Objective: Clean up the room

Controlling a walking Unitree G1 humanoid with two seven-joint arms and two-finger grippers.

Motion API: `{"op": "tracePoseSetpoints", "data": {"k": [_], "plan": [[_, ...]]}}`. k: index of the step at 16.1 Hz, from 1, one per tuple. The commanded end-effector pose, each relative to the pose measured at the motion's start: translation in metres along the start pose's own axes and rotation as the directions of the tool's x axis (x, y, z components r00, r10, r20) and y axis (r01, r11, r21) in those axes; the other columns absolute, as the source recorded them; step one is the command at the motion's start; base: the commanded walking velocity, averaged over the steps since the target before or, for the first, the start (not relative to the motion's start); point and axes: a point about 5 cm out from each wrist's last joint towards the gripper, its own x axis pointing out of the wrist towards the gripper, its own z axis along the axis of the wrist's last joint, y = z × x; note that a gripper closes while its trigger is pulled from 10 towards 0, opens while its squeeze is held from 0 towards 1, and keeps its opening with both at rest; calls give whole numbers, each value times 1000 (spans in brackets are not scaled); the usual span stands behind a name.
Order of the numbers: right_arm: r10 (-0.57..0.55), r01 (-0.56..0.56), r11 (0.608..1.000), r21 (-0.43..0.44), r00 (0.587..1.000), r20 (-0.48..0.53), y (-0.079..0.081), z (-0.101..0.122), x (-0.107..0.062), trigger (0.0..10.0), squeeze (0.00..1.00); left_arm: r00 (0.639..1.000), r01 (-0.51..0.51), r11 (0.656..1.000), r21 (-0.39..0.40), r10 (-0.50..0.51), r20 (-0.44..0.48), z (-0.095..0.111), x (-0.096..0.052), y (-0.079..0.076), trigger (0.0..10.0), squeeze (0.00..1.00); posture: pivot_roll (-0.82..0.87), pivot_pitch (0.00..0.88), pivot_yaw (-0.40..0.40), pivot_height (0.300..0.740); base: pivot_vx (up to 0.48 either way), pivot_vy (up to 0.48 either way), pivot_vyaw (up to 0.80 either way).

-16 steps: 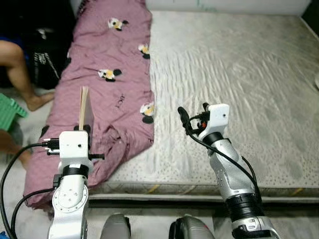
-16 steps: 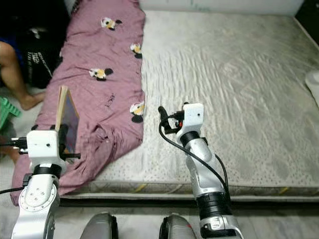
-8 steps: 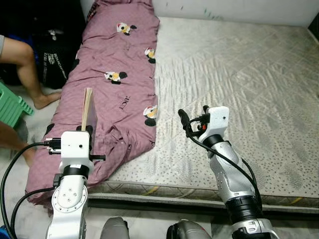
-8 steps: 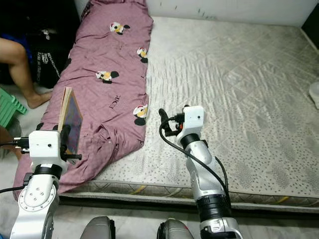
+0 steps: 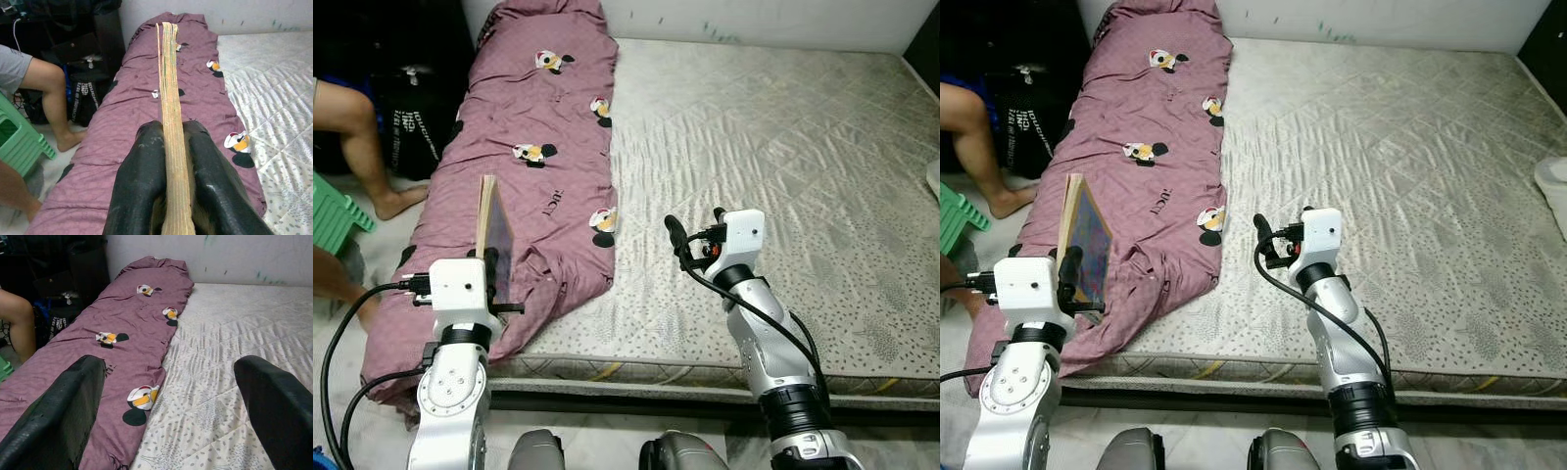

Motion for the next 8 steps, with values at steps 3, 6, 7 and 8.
{"op": "tracePoseSetpoints", "data": {"k": [3, 6, 7, 8], "plan": [[6, -6, 1000, -4, 1000, -1, 0, 1, 1, 10000, 0, 1000, -8, 1000, -16, 9, 15, 3, 1, 2, 10000, 0, 19, 83, -34, 740, 0, 480, 0], [4, -4, 1000, -3, 1000, -2, 0, 1, 1, 10000, 0, 1000, -8, 1000, -19, 8, 8, 3, 2, 2, 10000, 0, 20, 84, -32, 740, 0, 480, 0], [5, -5, 1000, -2, 1000, -2, 1, 1, 1, 10000, 0, 1000, -10, 1000, -16, 10, 10, 3, 2, 2, 10000, 0, 19, 85, -30, 740, 0, 480, 0], [5, -5, 1000, -1, 1000, -1, 1, 1, 1, 10000, 0, 1000, -11, 1000, -12, 12, 13, 3, 3, 2, 10000, 0, 20, 85, -30, 740, 0, 480, 0]]}}
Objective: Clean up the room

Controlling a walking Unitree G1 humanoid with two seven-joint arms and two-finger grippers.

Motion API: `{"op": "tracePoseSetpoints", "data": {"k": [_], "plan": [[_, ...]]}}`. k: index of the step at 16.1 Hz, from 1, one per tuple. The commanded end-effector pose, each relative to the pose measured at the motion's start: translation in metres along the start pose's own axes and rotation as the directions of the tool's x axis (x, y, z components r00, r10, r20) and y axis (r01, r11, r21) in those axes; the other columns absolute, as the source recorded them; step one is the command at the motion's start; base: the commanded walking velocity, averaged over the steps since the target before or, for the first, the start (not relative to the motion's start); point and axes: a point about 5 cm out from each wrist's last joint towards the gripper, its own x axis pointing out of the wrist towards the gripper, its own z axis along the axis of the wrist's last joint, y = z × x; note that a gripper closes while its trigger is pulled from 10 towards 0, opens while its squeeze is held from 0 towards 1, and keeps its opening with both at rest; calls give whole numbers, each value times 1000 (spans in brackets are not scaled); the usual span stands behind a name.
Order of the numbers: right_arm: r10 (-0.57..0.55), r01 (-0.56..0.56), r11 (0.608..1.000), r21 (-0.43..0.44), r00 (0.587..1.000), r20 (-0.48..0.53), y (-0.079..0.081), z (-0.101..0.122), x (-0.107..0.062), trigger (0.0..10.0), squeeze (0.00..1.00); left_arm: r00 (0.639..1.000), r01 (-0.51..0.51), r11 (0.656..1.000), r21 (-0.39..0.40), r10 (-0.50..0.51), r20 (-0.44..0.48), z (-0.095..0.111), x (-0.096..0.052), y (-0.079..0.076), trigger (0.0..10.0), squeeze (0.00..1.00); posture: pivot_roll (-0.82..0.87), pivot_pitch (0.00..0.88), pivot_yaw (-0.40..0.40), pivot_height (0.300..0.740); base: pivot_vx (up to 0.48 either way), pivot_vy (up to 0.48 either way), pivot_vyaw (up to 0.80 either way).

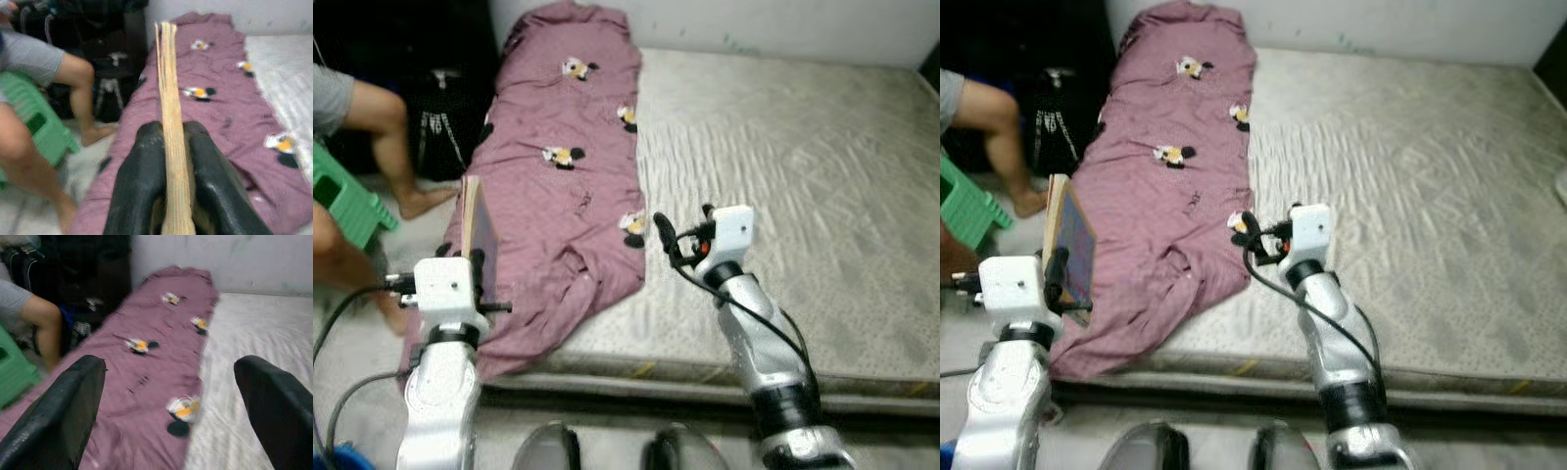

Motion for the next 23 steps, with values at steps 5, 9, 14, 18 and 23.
{"op": "tracePoseSetpoints", "data": {"k": [5, 9, 14, 18, 23], "plan": [[0, 0, 1000, 15, 1000, 15, 1, 4, 2, 10000, 0, 999, -11, 1000, 20, 10, 39, 7, 1, 2, 10000, 0, 18, 93, -30, 740, 0, 269, 0], [16, -16, 1000, -22, 1000, 21, 2, 5, 1, 10000, 0, 999, -8, 1000, 22, 7, 46, 8, 1, 0, 10000, 0, 12, 96, -31, 740, 0, 0, 194], [12, -11, 1000, -29, 1000, 20, 1, 7, 3, 10000, 0, 999, -9, 1000, 17, 9, 46, 9, 3, 0, 10000, 0, 9, 113, -34, 740, 0, 0, 774], [29, -29, 999, -25, 999, 15, 4, 5, 2, 10000, 0, 999, -7, 1000, 9, 6, 36, 7, 1, -1, 10000, 0, 13, 111, -37, 740, 0, 0, 756], [29, -28, 999, -34, 1000, 10, 3, 4, 3, 10000, 0, 999, -4, 1000, 5, 4, 31, 6, 1, -1, 10000, 0, 11, 111, -36, 740, 0, 0, 733]]}}
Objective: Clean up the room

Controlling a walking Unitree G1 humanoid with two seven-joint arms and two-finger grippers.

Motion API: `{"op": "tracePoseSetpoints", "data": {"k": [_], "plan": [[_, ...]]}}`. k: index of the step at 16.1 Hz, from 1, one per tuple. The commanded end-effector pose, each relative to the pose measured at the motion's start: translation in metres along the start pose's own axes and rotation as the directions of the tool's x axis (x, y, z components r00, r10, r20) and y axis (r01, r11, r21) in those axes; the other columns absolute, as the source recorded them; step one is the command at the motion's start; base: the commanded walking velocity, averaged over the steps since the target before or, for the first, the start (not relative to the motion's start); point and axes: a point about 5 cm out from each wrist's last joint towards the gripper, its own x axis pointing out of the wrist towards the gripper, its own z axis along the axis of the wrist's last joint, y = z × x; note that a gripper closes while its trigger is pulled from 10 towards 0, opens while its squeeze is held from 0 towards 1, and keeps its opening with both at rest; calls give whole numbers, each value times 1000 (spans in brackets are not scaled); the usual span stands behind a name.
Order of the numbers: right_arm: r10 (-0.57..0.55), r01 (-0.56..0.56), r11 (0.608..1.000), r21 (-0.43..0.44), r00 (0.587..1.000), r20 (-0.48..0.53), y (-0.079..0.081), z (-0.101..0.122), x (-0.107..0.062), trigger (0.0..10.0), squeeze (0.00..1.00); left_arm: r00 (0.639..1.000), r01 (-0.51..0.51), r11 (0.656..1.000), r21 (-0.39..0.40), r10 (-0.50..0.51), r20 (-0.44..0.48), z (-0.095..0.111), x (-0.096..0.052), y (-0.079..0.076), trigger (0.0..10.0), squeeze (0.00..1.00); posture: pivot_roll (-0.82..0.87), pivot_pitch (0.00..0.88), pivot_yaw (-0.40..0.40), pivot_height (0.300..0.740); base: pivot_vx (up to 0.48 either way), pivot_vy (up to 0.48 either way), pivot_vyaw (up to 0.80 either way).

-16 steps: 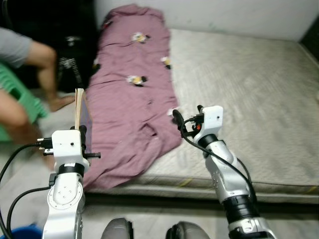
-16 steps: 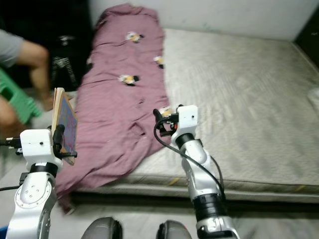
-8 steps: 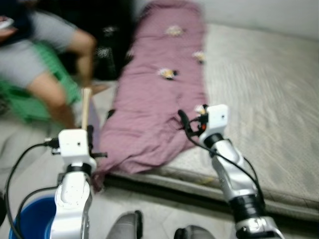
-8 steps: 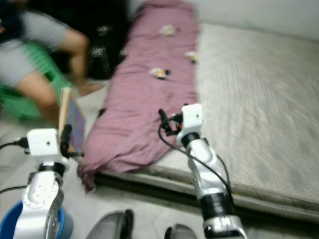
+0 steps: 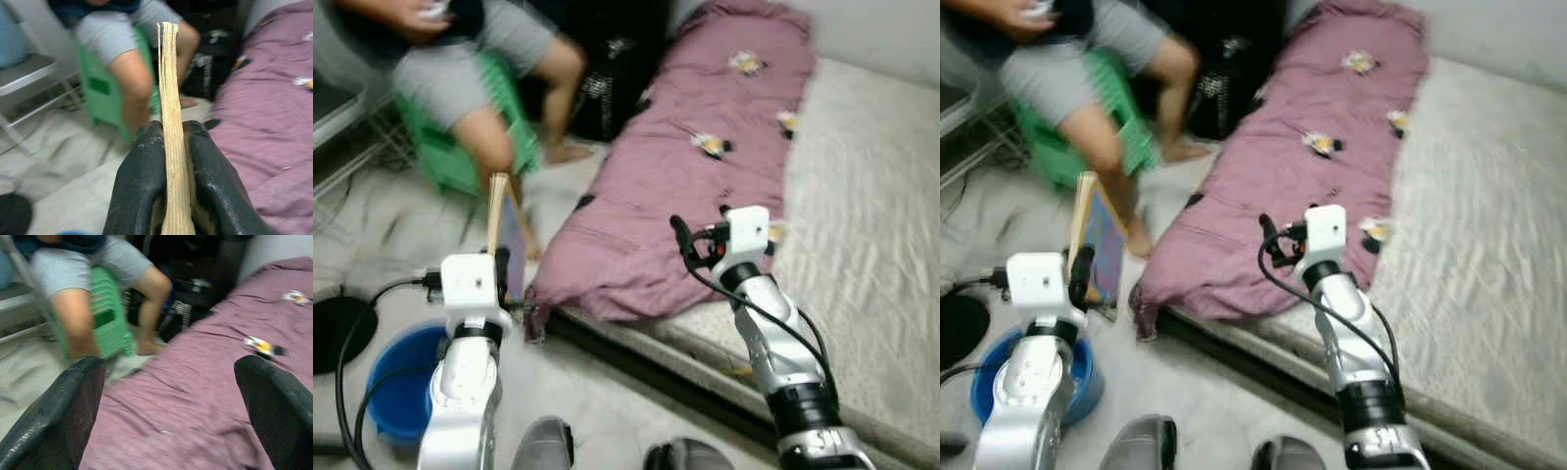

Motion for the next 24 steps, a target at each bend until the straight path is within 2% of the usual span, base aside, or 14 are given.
{"op": "tracePoseSetpoints", "data": {"k": [1, 4, 6, 10, 14, 19, 24], "plan": [[13, -13, 1000, -7, 1000, -2, 1, 0, -1, 10000, 0, 999, -16, 1000, -2, 16, 28, 5, -1, 3, 10000, 0, 11, 109, -35, 740, 0, 0, 725], [16, -16, 1000, -5, 1000, -4, 2, -1, -2, 10000, 0, 1000, -11, 1000, -6, 11, 22, 3, -1, 2, 10000, 0, 12, 105, -36, 740, 0, 0, 708], [17, -17, 1000, 0, 1000, -4, 3, -1, -1, 10000, 0, 1000, -8, 1000, -13, 8, 19, 3, -1, 2, 10000, 0, 13, 104, -36, 740, 0, 0, 0], [15, -15, 1000, 1, 1000, -10, 2, -2, -2, 10000, 0, 1000, 10, 999, -53, -10, 7, 2, -3, 0, 10000, 0, 11, 108, -37, 740, 0, 469, 0], [17, -17, 1000, 1, 1000, -12, 2, -2, -2, 10000, 0, 1000, 24, 999, -35, -24, 21, 3, -2, -2, 10000, 0, 10, 107, -38, 740, 0, 480, 0], [28, -28, 1000, -8, 1000, -10, 3, -2, -2, 10000, 0, 993, 105, 992, -73, -101, 57, 7, -6, -8, 10000, 0, 10, 105, -40, 740, 0, 0, 0], [40, -40, 999, -15, 999, 1, 5, 0, -2, 10000, 0, 989, 134, 987, -90, -128, 68, 9, -6, -10, 10000, 0, 11, 106, -40, 740, 0, 0, 745]]}}
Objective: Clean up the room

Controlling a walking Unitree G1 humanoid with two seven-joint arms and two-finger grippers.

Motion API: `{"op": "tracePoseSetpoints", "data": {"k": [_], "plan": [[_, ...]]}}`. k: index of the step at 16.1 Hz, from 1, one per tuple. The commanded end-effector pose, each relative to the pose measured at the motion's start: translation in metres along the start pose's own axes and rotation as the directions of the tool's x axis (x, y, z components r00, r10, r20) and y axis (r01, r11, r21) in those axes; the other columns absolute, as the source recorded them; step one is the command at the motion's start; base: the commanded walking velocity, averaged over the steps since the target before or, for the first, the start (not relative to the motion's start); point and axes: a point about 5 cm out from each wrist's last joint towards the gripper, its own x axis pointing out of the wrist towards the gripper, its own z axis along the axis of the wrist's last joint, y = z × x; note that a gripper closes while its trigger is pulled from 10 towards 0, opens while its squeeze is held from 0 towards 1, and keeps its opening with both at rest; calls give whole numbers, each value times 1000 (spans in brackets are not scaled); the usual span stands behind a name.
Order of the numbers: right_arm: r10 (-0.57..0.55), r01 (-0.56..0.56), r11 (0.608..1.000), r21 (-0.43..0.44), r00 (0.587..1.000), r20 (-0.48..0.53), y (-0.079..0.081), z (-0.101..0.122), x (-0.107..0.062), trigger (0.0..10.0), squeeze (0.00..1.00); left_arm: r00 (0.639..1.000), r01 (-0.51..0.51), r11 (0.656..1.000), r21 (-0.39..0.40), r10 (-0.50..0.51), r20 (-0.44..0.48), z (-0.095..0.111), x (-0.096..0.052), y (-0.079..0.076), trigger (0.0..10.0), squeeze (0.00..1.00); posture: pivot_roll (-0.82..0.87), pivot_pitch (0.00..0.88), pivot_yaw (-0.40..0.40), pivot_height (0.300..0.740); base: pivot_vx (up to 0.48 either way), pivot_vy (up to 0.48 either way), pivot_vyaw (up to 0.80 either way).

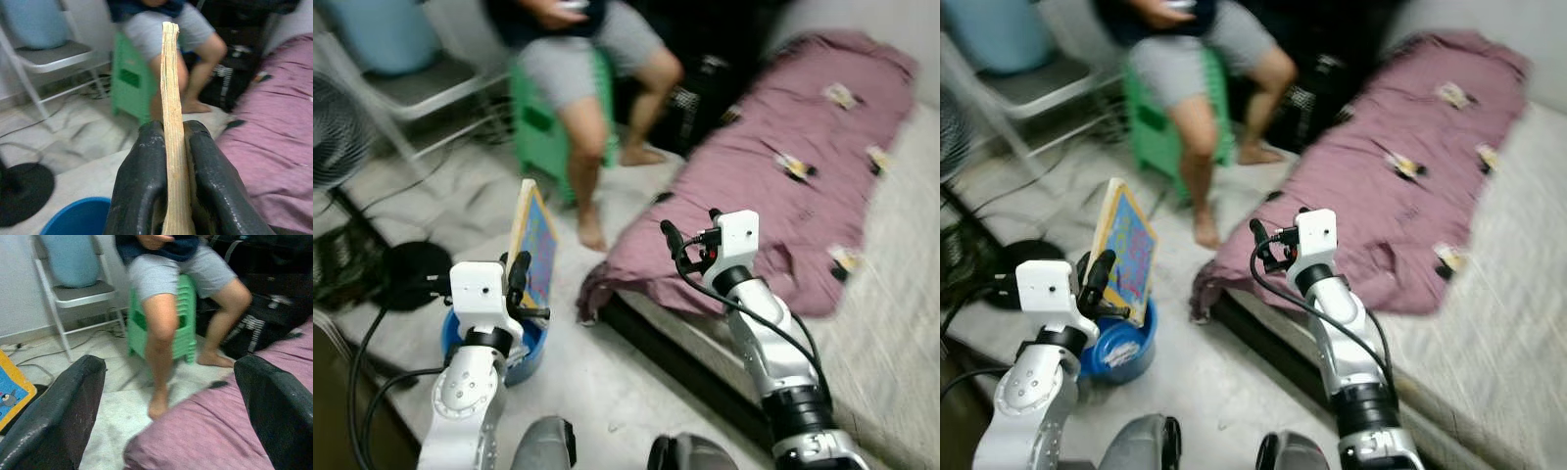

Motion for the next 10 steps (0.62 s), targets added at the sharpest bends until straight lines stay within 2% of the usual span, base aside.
{"op": "tracePoseSetpoints", "data": {"k": [1, 4, 10], "plan": [[7, -7, 1000, -11, 1000, 11, 0, 3, 0, 10000, 0, 999, -3, 1000, 3, 3, 51, 10, -1, 1, 10000, 0, 11, 106, -40, 740, 244, 0, 788], [6, -6, 1000, -10, 1000, 9, 0, 3, 0, 10000, 0, 999, 1, 1000, 1, -1, 51, 10, -1, 1, 10000, 0, 12, 108, -37, 740, 255, 0, 646], [-5, 5, 1000, 10, 1000, 4, -1, 2, 0, 10000, 0, 999, 9, 1000, -2, -9, 51, 10, -1, 1, 10000, 0, 12, 109, -38, 740, 267, 0, 0]]}}
